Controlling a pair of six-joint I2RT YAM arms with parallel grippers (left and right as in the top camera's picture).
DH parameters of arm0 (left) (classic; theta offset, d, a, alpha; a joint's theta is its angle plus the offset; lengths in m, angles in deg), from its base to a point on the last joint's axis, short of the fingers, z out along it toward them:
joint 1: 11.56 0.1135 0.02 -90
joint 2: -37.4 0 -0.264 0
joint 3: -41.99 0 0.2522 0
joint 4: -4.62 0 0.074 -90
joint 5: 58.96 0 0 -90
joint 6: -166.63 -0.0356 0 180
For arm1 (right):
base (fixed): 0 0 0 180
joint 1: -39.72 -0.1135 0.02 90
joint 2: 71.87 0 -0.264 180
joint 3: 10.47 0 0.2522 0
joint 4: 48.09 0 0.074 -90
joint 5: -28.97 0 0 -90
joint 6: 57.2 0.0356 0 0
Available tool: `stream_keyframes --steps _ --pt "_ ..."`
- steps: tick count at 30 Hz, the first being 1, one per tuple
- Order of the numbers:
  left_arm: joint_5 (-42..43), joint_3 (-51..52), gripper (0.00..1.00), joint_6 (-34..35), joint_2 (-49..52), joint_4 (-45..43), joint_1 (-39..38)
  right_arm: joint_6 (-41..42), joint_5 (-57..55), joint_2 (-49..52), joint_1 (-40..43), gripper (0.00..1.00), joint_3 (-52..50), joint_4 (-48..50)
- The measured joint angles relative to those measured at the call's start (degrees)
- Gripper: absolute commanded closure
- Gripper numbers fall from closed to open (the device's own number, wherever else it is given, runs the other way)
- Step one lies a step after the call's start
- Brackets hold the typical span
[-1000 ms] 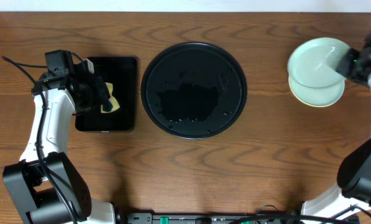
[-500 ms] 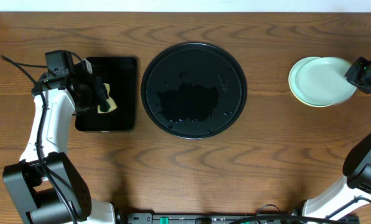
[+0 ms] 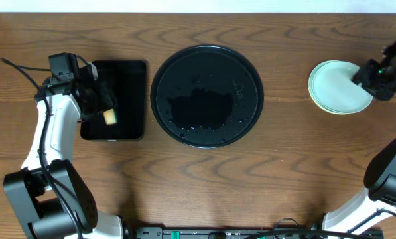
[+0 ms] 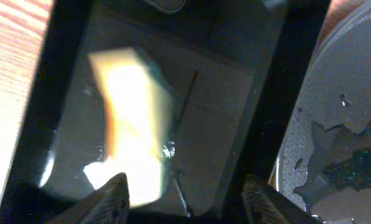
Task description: Clean dirty plates on tray and stack at the side
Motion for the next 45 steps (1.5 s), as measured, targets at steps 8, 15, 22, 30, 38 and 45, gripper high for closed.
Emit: stream_keyframes --steps 8,15,22,30,38,45 --pt "0.00 0.09 0.36 0.09 3.30 -1.14 -0.02 -2.05 2.29 0.00 -8.76 0.45 0.00 -0.50" --pt "0.00 0.09 0.36 0.09 2.32 -2.05 -0.52 -2.93 2.84 0.00 -17.09 0.39 0.00 -1.20" --pt "-0.04 0.09 0.36 0.09 1.84 -2.27 -4.22 -4.15 3.06 0.00 -23.89 0.06 0.00 -1.16" --pt "0.02 0.09 0.18 -0.04 1.84 -1.68 -8.11 -7.34 3.23 0.00 -27.15 0.01 0.00 -1.18" --pt "-0.02 0.09 0.17 -0.07 1.84 -1.40 -8.04 -7.98 3.17 0.00 -27.30 0.01 0.00 -1.18" --pt "-0.02 0.09 0.17 -0.07 1.84 -1.40 -8.04 -8.17 3.15 0.00 -27.30 0.01 0.00 -1.18"
